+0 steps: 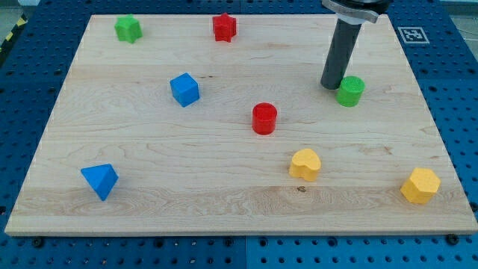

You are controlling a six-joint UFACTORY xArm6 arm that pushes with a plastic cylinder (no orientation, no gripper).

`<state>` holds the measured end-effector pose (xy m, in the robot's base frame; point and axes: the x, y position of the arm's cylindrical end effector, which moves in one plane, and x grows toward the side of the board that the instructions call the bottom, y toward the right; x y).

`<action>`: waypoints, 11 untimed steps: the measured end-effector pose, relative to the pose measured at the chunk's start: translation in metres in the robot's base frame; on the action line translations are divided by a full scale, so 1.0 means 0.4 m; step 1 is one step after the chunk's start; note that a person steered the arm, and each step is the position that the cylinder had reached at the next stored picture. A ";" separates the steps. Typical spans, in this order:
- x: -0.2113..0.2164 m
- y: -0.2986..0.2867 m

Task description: Drag the green circle towards bottom

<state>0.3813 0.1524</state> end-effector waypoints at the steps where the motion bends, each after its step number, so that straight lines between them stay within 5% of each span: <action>1: 0.005 0.034; 11: 0.142 0.147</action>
